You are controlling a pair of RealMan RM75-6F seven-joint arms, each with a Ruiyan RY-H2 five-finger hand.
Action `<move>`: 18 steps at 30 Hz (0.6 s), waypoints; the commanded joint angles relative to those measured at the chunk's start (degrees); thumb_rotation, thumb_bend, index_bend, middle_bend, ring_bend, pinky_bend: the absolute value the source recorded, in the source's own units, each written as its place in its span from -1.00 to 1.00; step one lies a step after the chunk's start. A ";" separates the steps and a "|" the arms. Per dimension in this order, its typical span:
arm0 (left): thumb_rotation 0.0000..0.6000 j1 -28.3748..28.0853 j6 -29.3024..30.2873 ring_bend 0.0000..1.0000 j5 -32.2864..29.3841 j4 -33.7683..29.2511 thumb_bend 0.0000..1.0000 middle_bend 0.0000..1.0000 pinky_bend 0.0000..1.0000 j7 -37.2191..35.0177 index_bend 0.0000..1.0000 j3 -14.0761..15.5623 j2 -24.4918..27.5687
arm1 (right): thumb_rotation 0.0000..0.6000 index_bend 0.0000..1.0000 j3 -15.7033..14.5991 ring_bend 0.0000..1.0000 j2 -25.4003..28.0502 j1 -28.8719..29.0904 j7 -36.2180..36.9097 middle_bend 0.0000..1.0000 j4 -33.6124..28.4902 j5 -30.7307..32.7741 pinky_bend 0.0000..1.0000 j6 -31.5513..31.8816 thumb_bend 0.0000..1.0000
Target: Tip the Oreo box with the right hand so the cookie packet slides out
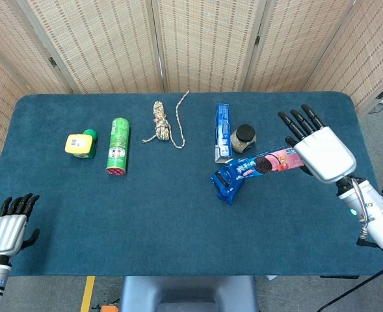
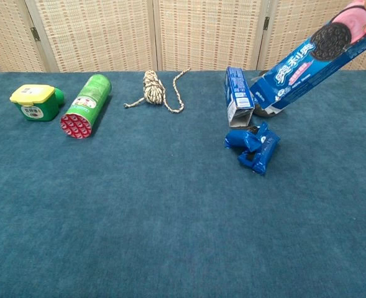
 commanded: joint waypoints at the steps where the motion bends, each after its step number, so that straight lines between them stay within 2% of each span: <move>1: 1.00 -0.19 -0.33 -0.77 -0.52 -0.06 -0.21 -0.81 -1.00 0.47 -0.77 -0.06 -0.15 | 1.00 0.27 0.81 -0.90 2.94 -1.36 0.42 -0.89 -3.09 0.76 -1.00 1.70 -0.60; 4: 1.00 -0.28 -0.48 -0.77 -1.02 -0.22 -0.21 -0.81 -1.00 1.02 -0.77 -0.08 -0.25 | 1.00 0.27 0.91 -0.91 3.83 -2.45 3.78 -0.90 -4.88 0.62 -1.00 2.78 -0.60; 6: 1.00 -0.31 -0.49 -0.77 -1.11 -0.35 -0.21 -0.81 -1.00 1.16 -0.77 -0.04 -0.24 | 1.00 0.27 0.63 -0.91 2.63 -3.13 7.42 -0.90 -4.97 0.21 -1.00 3.42 -0.60; 9: 1.00 -0.17 -0.20 -0.77 -0.90 -0.70 -0.21 -0.81 -1.00 0.96 -0.77 0.10 -0.10 | 1.00 0.27 -0.37 -0.91 -4.00 -5.04 15.74 -0.90 -2.52 -2.89 -1.00 7.84 -0.60; 13: 1.00 0.34 1.59 -0.77 -0.82 -0.79 -0.21 -0.81 -1.00 2.09 -0.77 -0.07 -0.32 | 1.00 0.27 -2.52 -0.91 -16.62 -8.37 20.95 -0.90 6.40 -7.12 -1.00 16.43 -0.60; 18: 1.00 0.68 3.03 -0.77 -2.76 -0.36 -0.21 -0.81 -1.00 4.41 -0.76 -0.98 -1.61 | 1.00 0.27 -6.29 -0.91 -27.61 -9.47 29.77 -0.90 18.96 -10.59 -1.00 18.14 -0.60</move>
